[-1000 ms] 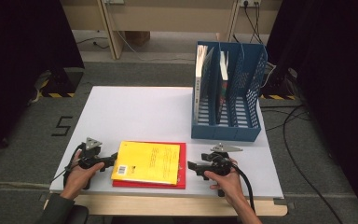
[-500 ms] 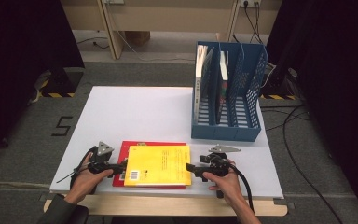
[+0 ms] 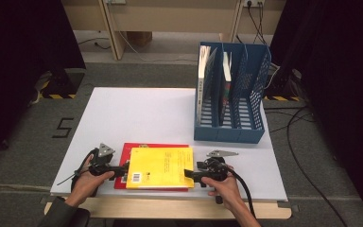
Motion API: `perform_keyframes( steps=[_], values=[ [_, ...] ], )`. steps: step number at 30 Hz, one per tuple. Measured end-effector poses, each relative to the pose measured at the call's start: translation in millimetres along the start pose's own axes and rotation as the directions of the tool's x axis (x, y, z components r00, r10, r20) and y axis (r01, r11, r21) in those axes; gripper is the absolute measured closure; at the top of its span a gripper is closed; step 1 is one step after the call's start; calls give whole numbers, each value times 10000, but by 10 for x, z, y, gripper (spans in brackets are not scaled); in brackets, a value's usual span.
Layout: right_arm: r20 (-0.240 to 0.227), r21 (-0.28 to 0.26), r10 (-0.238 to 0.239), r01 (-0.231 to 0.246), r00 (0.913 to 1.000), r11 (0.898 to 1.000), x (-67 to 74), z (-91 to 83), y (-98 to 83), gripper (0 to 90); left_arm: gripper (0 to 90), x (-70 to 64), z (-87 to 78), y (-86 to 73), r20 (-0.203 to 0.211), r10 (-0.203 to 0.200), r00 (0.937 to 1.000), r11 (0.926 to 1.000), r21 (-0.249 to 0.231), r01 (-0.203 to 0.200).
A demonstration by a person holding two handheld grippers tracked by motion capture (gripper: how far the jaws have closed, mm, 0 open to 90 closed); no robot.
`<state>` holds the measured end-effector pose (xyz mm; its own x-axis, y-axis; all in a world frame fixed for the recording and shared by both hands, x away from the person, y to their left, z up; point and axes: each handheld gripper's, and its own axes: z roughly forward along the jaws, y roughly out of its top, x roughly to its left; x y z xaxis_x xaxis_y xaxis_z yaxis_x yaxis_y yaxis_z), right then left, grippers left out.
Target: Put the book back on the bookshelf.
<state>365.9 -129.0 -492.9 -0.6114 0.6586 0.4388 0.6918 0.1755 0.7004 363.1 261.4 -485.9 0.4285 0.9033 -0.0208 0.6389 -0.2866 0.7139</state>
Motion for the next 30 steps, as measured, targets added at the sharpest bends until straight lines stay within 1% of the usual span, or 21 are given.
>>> perform_keyframes(
  steps=[2,5,6,7,10,11,12,14,15,17,18,19,21,23,24,25,26,27,28,29,30],
  values=[
    [-48,129,26,-26,10000,9999,24,39,-13,244,172,-7,0,-1,-50,5,10000,10000,-8,-5],
    [65,170,-141,140,9999,9998,71,79,-30,239,176,-11,-3,-2,-78,45,10000,10000,-13,-45],
    [38,136,-113,112,9999,9998,81,90,-33,241,176,-10,-2,-3,-69,21,10000,10000,-10,-21],
    [-13,80,-41,41,10000,10000,91,100,-40,231,176,-12,-3,-3,-84,22,10000,10000,-7,-22],
    [132,18,43,-43,9999,10000,125,114,-37,227,191,-19,-5,-4,-36,-28,10000,10000,-19,28],
    [150,-2,330,-330,9993,9995,130,108,-29,247,199,-23,-5,-5,-33,-61,10000,10000,-34,61],
    [138,-158,616,-613,9980,9980,132,99,-23,262,201,-28,-6,-7,-49,-41,10000,10000,-61,41],
    [190,-371,719,-712,9972,9968,132,78,8,308,216,-31,-3,-10,4,-64,10000,9999,-114,64],
    [206,-586,754,-741,9969,9955,137,60,36,324,229,-33,-3,-10,45,-85,10000,9999,-126,85],
    [160,-938,835,-817,9964,9922,159,20,111,328,273,-58,-3,-10,103,-156,9998,9996,-220,158],
    [227,-1054,594,-567,9980,9928,174,-1,173,329,303,-75,-1,-9,98,-162,9998,9995,-264,165],
    [282,-1132,540,-505,9981,9923,187,-19,212,337,337,-107,2,-2,88,-100,9999,9994,-337,103],
    [126,-1449,344,-322,9993,9889,204,-75,334,377,407,-160,9,14,-49,88,9999,9991,-404,-90],
    [-365,-1700,261,-319,9990,9849,233,-139,474,464,436,-224,39,33,-221,175,9996,9984,-542,-187],
    [-918,-1676,126,-279,9957,9855,286,-164,581,514,436,-238,51,40,-211,153,9997,9983,-567,-165],
    [-1141,-1674,8,-201,9935,9857,326,-164,628,553,433,-252,64,49,-162,134,9998,9982,-588,-143],
    [-1408,-1686,-65,-175,9900,9855,371,-152,668,556,425,-276,76,61,-186,216,9996,9983,-543,-226],
    [-1335,-1615,-238,20,9908,9869,441,-136,723,549,384,-289,78,63,-335,328,9989,9981,-519,-345],
    [-1020,-1572,-485,320,9936,9870,469,-134,749,536,327,-303,78,60,-564,465,9973,9972,-559,-496],
    [-563,-1419,-785,698,9953,9874,469,-137,773,530,282,-302,74,55,-693,564,9960,9966,-555,-603],
    [-418,-1406,-693,628,9967,9881,423,-145,777,530,251,-289,70,49,-704,539,9961,9970,-516,-576]
  ],
)
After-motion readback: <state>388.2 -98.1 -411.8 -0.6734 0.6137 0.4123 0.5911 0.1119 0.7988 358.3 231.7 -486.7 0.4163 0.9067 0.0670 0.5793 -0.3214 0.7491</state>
